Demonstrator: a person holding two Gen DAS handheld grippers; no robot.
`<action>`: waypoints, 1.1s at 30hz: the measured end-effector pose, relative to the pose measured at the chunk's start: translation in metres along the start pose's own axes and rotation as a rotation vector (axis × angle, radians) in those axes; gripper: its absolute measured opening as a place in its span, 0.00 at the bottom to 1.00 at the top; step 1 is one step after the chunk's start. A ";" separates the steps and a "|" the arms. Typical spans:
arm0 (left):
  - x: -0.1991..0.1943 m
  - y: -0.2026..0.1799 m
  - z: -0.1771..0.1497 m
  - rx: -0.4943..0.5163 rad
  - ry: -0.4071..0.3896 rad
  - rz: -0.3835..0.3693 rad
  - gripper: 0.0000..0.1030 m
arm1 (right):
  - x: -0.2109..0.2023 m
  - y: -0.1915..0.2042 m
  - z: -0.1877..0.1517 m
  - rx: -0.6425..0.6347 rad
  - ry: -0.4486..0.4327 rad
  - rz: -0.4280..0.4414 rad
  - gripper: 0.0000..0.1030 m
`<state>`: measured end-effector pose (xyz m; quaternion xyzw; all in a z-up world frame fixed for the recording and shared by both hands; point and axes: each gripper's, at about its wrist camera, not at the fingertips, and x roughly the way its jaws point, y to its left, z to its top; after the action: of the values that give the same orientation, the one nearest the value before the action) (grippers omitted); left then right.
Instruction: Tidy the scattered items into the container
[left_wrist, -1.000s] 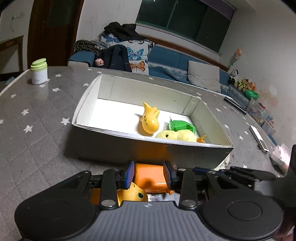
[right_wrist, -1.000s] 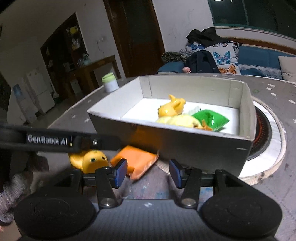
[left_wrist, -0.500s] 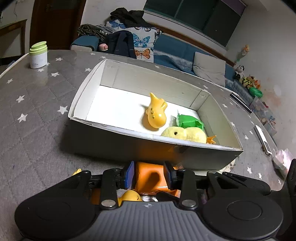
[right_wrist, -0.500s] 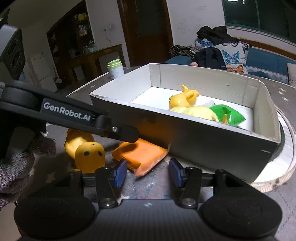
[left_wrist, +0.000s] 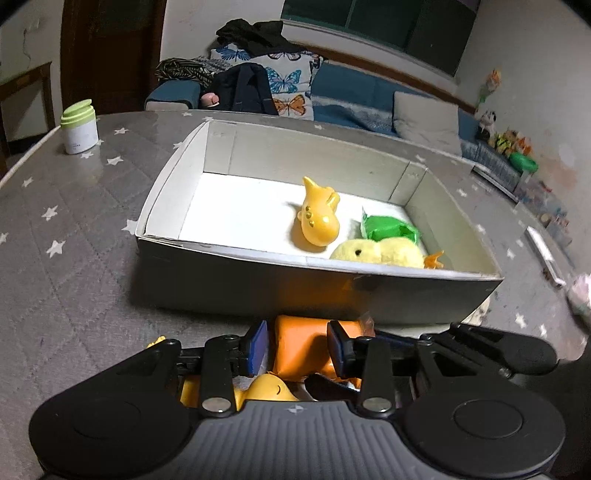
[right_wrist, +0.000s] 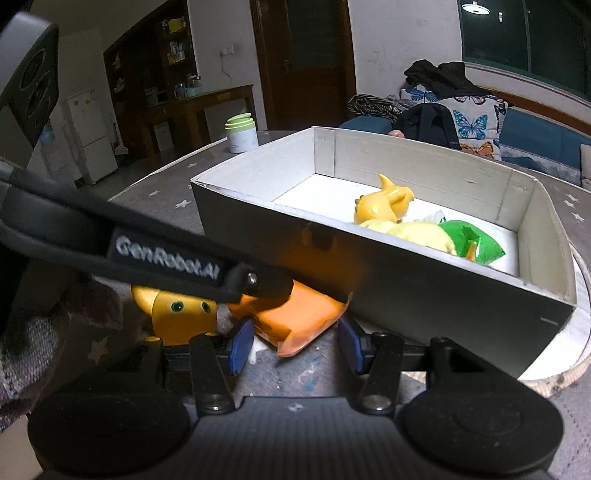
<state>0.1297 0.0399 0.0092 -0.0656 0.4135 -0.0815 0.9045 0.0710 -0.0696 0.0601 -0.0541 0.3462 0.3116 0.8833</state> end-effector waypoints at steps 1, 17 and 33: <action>0.001 0.000 0.000 0.001 0.000 0.004 0.38 | 0.000 0.000 0.000 -0.002 0.000 0.000 0.50; 0.015 0.001 0.017 0.053 0.059 -0.080 0.40 | 0.000 0.002 -0.003 -0.012 -0.016 -0.019 0.49; 0.006 0.021 0.023 -0.126 0.076 -0.146 0.38 | -0.003 -0.006 -0.005 0.013 -0.026 -0.015 0.48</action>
<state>0.1530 0.0601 0.0154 -0.1490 0.4460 -0.1236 0.8738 0.0698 -0.0775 0.0579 -0.0469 0.3362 0.3034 0.8903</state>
